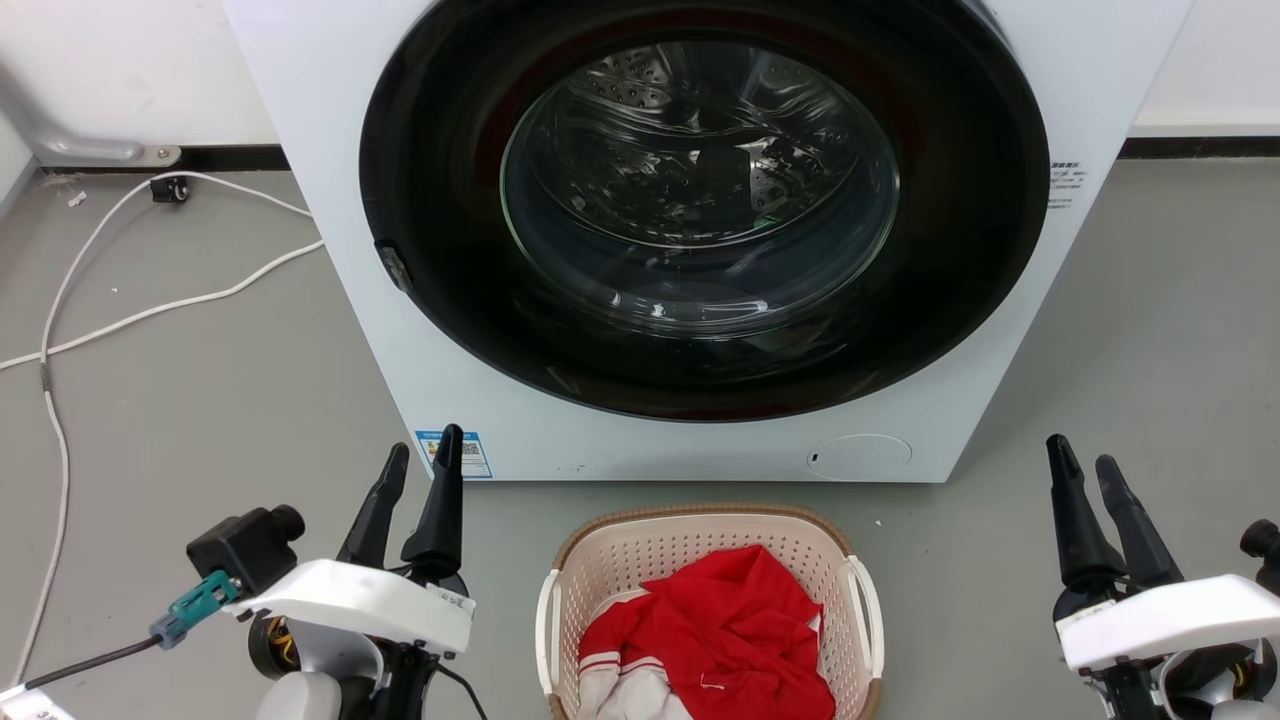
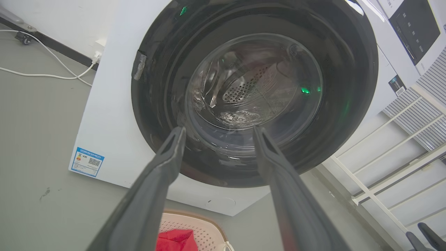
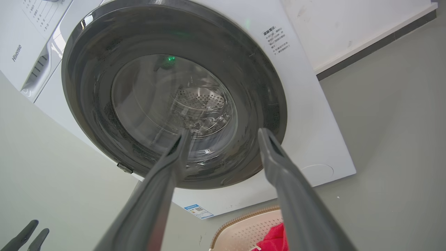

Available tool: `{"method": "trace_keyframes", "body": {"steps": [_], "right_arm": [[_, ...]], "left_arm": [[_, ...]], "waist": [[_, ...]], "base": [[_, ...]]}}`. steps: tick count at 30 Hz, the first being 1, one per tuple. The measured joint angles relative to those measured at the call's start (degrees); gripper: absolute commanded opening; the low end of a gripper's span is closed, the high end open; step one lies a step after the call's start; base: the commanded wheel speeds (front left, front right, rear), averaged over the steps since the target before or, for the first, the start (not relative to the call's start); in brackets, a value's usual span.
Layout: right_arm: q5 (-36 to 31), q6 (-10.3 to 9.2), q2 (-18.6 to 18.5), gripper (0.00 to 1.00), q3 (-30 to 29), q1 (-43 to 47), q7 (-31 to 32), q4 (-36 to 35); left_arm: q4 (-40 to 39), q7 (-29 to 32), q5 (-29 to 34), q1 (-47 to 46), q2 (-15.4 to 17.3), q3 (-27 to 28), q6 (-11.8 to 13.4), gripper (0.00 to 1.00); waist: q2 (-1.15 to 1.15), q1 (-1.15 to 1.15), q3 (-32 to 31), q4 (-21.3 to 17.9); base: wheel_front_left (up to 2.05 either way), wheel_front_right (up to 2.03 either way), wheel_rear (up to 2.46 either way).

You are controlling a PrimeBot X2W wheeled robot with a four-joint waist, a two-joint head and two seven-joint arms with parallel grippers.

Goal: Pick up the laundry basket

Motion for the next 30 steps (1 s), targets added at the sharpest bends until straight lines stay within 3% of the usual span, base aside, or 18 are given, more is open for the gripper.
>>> {"method": "trace_keyframes", "body": {"steps": [30], "right_arm": [[-21.6, 0.00, 0.1, 1.00, 0.7, 2.7, 0.5, -5.7]], "left_arm": [[-0.1, -4.7, 19.3, -0.7, 3.2, -6.2, 3.5, 1.00]], "waist": [[0.00, 0.00, 0.3, -0.4]], "base": [[0.00, 0.00, 0.00]]}}
